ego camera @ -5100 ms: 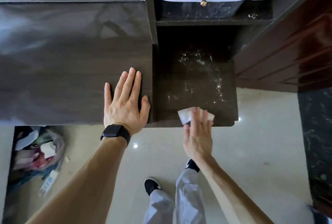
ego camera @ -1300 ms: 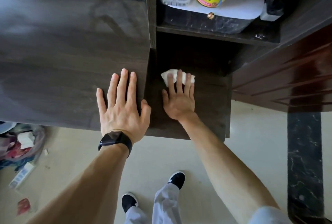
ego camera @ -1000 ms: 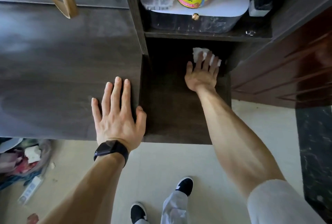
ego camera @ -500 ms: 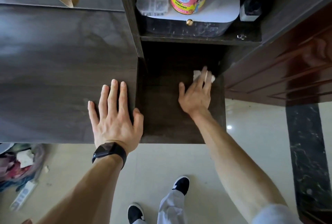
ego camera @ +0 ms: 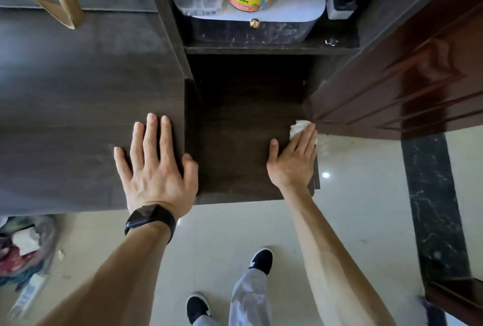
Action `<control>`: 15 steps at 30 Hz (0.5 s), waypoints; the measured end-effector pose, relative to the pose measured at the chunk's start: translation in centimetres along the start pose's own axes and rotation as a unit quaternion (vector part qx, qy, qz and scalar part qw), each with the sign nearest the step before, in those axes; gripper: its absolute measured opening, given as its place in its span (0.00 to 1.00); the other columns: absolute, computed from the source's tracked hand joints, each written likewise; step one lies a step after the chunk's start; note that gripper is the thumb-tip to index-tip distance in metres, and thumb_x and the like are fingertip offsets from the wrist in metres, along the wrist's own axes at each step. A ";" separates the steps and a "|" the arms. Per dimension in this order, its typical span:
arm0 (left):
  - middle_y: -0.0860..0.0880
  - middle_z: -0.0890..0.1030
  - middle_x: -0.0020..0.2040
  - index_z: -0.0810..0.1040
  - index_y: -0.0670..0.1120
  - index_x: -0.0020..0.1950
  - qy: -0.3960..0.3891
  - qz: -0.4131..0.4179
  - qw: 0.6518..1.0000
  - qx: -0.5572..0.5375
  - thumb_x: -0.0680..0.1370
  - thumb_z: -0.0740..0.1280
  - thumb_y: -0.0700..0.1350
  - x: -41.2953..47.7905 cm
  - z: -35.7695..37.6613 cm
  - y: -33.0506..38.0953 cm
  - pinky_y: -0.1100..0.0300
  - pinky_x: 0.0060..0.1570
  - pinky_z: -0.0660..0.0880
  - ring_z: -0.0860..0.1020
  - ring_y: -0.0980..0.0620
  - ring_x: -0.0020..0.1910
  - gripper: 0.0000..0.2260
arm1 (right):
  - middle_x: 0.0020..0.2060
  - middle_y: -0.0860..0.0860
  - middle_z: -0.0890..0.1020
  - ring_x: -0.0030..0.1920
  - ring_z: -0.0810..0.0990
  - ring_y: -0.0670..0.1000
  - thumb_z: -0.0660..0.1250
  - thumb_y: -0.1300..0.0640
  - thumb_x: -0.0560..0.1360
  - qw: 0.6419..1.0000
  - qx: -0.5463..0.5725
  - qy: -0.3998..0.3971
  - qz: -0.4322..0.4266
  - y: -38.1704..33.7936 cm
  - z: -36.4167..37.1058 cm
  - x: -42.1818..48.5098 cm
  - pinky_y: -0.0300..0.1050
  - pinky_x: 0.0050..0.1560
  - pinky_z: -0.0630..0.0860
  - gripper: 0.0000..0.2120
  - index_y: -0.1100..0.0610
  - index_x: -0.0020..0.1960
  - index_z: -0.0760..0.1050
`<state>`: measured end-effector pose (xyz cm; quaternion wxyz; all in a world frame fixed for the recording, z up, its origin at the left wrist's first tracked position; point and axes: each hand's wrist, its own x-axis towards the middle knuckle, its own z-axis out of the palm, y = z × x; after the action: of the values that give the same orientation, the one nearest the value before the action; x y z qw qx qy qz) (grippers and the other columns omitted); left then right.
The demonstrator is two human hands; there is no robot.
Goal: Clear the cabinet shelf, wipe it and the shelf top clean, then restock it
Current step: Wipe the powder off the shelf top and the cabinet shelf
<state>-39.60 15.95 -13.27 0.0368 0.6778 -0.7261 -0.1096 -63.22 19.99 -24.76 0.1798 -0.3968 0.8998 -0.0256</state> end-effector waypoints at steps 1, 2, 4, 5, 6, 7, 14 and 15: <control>0.51 0.51 0.81 0.52 0.49 0.81 0.000 0.001 1.000 0.000 0.77 0.53 0.55 -0.1 0.0 0.0 0.39 0.76 0.45 0.46 0.49 0.80 0.32 | 0.79 0.59 0.43 0.80 0.43 0.56 0.46 0.36 0.80 1.000 -0.009 0.000 0.006 1.1 0.2 -1.6 0.54 0.79 0.47 0.41 0.64 0.79 0.41; 0.50 0.51 0.81 0.52 0.49 0.81 0.001 0.002 1.000 -0.001 0.77 0.53 0.55 -0.1 0.0 0.0 0.39 0.76 0.45 0.47 0.49 0.80 0.32 | 0.80 0.58 0.44 0.80 0.44 0.56 0.47 0.36 0.80 1.000 -0.022 -0.003 0.006 1.8 0.4 -2.5 0.55 0.79 0.48 0.41 0.64 0.79 0.42; 0.50 0.51 0.81 0.53 0.49 0.81 0.003 0.002 1.000 -0.004 0.77 0.53 0.55 -0.2 0.1 0.0 0.39 0.76 0.45 0.47 0.49 0.80 0.32 | 0.80 0.56 0.42 0.79 0.42 0.55 0.45 0.35 0.79 0.999 -0.029 -0.024 0.001 2.3 0.1 -1.9 0.55 0.78 0.46 0.40 0.63 0.79 0.42; 0.50 0.51 0.81 0.53 0.49 0.80 0.003 0.002 1.000 -0.004 0.77 0.53 0.55 -0.2 0.1 0.0 0.39 0.76 0.45 0.47 0.49 0.80 0.32 | 0.80 0.56 0.41 0.79 0.40 0.54 0.44 0.35 0.79 0.999 -0.023 -0.028 -0.002 2.0 -0.3 -0.7 0.55 0.78 0.45 0.40 0.63 0.79 0.41; 0.50 0.51 0.81 0.53 0.49 0.80 0.004 0.002 1.000 -0.004 0.77 0.53 0.55 -0.2 0.1 0.0 0.39 0.76 0.45 0.47 0.49 0.80 0.32 | 0.79 0.56 0.40 0.79 0.39 0.54 0.43 0.34 0.79 1.000 -0.017 -0.022 -0.005 1.5 -0.7 0.9 0.56 0.78 0.44 0.40 0.62 0.79 0.42; 0.50 0.51 0.81 0.52 0.49 0.80 0.006 0.003 1.000 -0.004 0.77 0.53 0.55 -0.2 0.1 0.0 0.39 0.76 0.45 0.47 0.49 0.80 0.32 | 0.79 0.56 0.39 0.79 0.38 0.55 0.42 0.34 0.79 1.000 -0.009 -0.017 -0.003 0.8 -1.2 2.6 0.56 0.78 0.43 0.40 0.62 0.79 0.42; 0.50 0.51 0.81 0.52 0.49 0.81 0.006 0.005 1.000 0.000 0.77 0.53 0.55 -0.1 0.1 0.0 0.39 0.76 0.45 0.47 0.49 0.80 0.32 | 0.79 0.56 0.37 0.78 0.35 0.56 0.39 0.32 0.78 0.996 -0.050 -0.045 -0.054 -2.2 -1.0 3.7 0.55 0.78 0.40 0.41 0.60 0.80 0.39; 0.50 0.51 0.81 0.52 0.49 0.80 0.006 0.004 1.000 -0.002 0.77 0.54 0.55 -0.1 0.1 0.0 0.39 0.76 0.45 0.47 0.49 0.80 0.32 | 0.79 0.54 0.37 0.78 0.35 0.55 0.39 0.32 0.78 0.990 -0.065 -0.051 -0.111 -1.5 -0.6 2.0 0.55 0.78 0.41 0.40 0.58 0.80 0.39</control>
<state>-39.62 16.09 -13.33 0.0425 0.6755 -0.7283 -0.1071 -63.57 17.47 -24.55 0.1951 -0.5061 0.8394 0.0337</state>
